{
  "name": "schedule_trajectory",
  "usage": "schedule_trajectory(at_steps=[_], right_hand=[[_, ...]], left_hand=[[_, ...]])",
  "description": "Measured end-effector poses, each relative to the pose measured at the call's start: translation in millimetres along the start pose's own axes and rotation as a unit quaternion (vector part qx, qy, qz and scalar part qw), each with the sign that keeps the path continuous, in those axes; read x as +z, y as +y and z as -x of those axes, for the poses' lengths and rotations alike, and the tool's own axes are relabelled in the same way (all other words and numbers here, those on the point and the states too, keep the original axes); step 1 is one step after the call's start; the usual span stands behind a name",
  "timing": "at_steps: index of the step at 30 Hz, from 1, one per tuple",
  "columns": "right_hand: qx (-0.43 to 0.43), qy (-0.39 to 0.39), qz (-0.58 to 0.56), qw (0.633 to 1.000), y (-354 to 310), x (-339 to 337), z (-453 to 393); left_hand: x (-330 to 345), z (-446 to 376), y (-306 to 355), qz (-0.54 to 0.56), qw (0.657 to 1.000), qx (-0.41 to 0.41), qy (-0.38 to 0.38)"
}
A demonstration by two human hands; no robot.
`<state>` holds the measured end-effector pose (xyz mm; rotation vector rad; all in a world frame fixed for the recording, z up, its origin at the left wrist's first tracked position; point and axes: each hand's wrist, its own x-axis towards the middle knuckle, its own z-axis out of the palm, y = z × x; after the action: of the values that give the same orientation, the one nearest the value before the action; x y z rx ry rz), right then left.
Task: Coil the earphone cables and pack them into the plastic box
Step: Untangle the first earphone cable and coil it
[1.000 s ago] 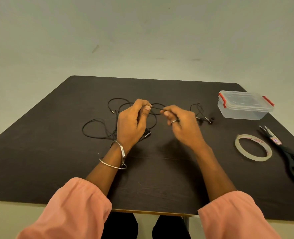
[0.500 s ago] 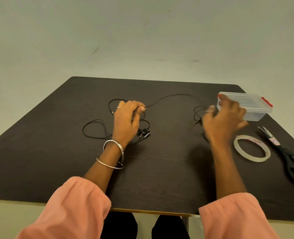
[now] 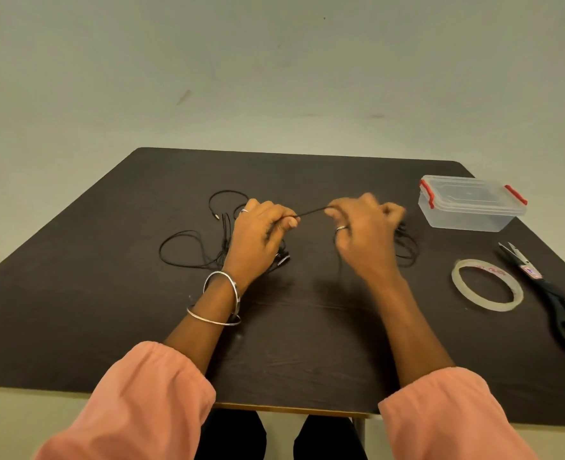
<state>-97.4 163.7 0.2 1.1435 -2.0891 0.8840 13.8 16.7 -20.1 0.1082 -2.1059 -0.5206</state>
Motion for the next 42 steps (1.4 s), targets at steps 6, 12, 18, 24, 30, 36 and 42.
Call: schedule_trajectory(at_steps=[6,12,18,24,30,36,42], right_hand=[[0.265,0.231,-0.129,0.927,23,-23,-9],[0.334,0.104,0.013,0.937,28,-26,-6],[-0.037,-0.153,0.065,0.985,-6,-8,5],[-0.067,-0.151,-0.012,0.986,-12,13,2],[0.113,0.073,-0.215,0.967,6,-5,-9],[0.274,0.075,-0.092,0.954,17,-14,-10],[-0.009,-0.211,0.142,0.967,-4,-10,2]], left_hand=[[-6,-1,-6,-0.005,0.999,-0.045,0.01],[-4,-1,-6,-0.003,0.998,-0.062,0.026],[0,1,-3,-0.006,0.998,-0.054,0.019],[-1,0,0,-0.016,1.0,-0.022,-0.005],[-5,-4,0,0.014,0.999,-0.035,0.012],[-5,-3,4,0.017,0.999,-0.037,0.032],[0,-2,1,0.004,0.999,-0.034,0.037]])
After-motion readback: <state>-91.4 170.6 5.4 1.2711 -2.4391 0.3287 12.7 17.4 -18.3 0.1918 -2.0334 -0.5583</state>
